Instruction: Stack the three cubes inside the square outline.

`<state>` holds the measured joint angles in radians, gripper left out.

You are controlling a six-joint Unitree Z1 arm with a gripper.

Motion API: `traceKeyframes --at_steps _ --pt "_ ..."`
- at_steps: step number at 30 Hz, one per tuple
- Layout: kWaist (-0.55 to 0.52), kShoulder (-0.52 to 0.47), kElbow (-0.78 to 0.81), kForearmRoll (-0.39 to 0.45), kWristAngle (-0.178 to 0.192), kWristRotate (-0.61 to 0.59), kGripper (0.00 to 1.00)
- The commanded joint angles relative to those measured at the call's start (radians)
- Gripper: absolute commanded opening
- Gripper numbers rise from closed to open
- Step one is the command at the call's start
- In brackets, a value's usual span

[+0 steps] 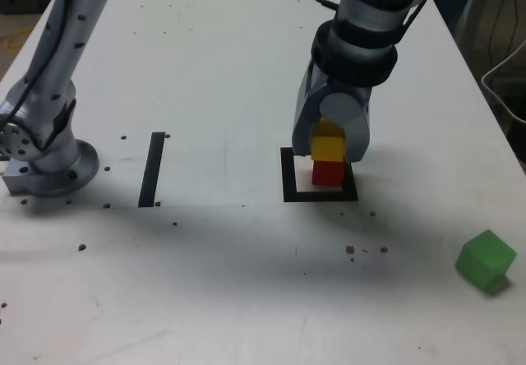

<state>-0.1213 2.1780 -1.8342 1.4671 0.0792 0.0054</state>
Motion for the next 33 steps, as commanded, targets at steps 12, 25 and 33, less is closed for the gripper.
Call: traceKeyframes --at_steps 12,25,33 --pt "0.003 0.005 0.017 0.009 0.005 0.005 0.86" --pt "-0.006 -0.024 0.019 0.023 0.034 0.006 0.90" --pt "-0.026 -0.057 0.006 0.113 0.087 -0.022 0.94"
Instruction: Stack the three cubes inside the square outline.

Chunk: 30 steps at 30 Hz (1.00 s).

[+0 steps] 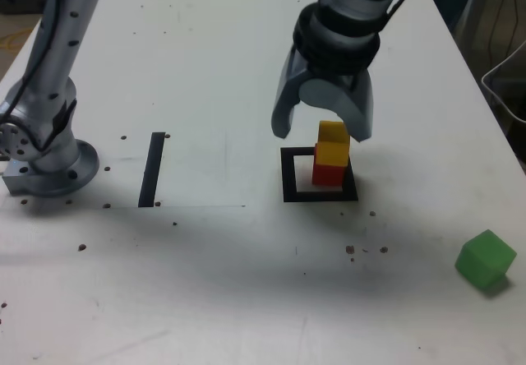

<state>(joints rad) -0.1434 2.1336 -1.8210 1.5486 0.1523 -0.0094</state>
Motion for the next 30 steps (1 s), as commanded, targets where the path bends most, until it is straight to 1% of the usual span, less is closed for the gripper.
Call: traceKeyframes --at_steps 1,3,6,14,20,27,30 --pt "-0.004 -0.016 -0.009 0.041 0.019 -0.009 0.94" --pt "-0.005 -0.021 -0.011 0.052 0.025 -0.011 0.95" --pt "-0.007 -0.023 -0.014 0.052 0.021 -0.011 0.98" --pt "-0.012 -0.024 -0.018 0.024 0.003 -0.003 0.99" --pt "-0.033 -0.047 -0.039 -0.003 0.009 0.010 0.99" --pt "-0.041 -0.081 -0.078 0.064 0.035 0.023 0.99" --pt "-0.041 -0.093 -0.092 0.078 0.037 0.034 0.99"
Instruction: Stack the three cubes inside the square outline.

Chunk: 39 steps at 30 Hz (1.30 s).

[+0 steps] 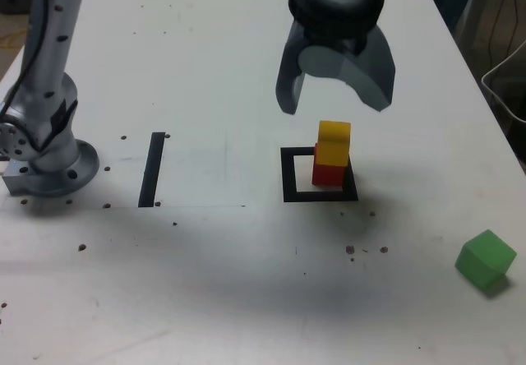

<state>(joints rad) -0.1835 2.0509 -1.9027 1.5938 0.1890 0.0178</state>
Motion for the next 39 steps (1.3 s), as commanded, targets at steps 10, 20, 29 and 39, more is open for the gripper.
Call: traceKeyframes --at_steps 10,20,29,39 --pt "-0.060 0.006 -0.190 0.044 -0.011 0.019 0.99" --pt "-0.129 0.080 -0.319 0.044 -0.045 0.018 0.99" --pt "-0.175 0.138 -0.358 0.044 -0.044 0.016 0.99" --pt "-0.212 0.214 -0.413 0.043 -0.052 0.008 0.99"
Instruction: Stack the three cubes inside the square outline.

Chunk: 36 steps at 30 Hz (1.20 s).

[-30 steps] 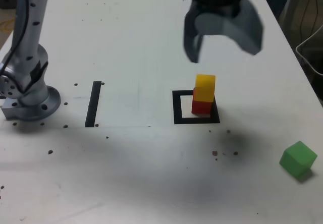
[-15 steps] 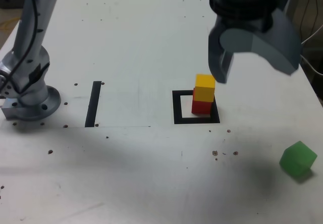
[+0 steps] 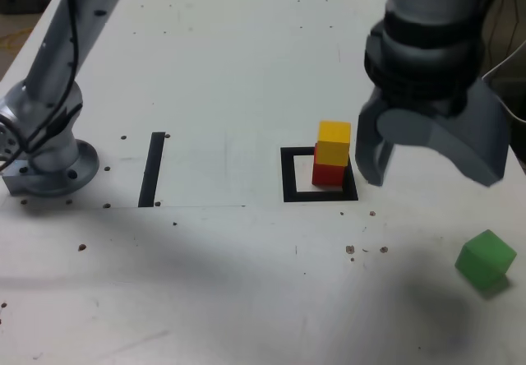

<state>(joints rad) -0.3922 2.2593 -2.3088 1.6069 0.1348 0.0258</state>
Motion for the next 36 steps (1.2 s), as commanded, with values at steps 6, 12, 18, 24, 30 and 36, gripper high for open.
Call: traceKeyframes --at_steps 6,12,18,24,30,36 --pt "-0.010 0.042 -0.048 0.030 0.016 0.015 0.99" --pt "-0.002 0.108 -0.117 0.028 0.020 0.032 0.99" --pt "0.009 0.181 -0.195 0.016 0.025 0.037 0.99" --pt "0.015 0.235 -0.217 0.007 0.028 0.039 0.99" --pt "0.026 0.266 -0.219 -0.005 0.022 0.042 0.96" --pt "0.029 0.272 -0.218 -0.026 0.020 0.046 0.94"
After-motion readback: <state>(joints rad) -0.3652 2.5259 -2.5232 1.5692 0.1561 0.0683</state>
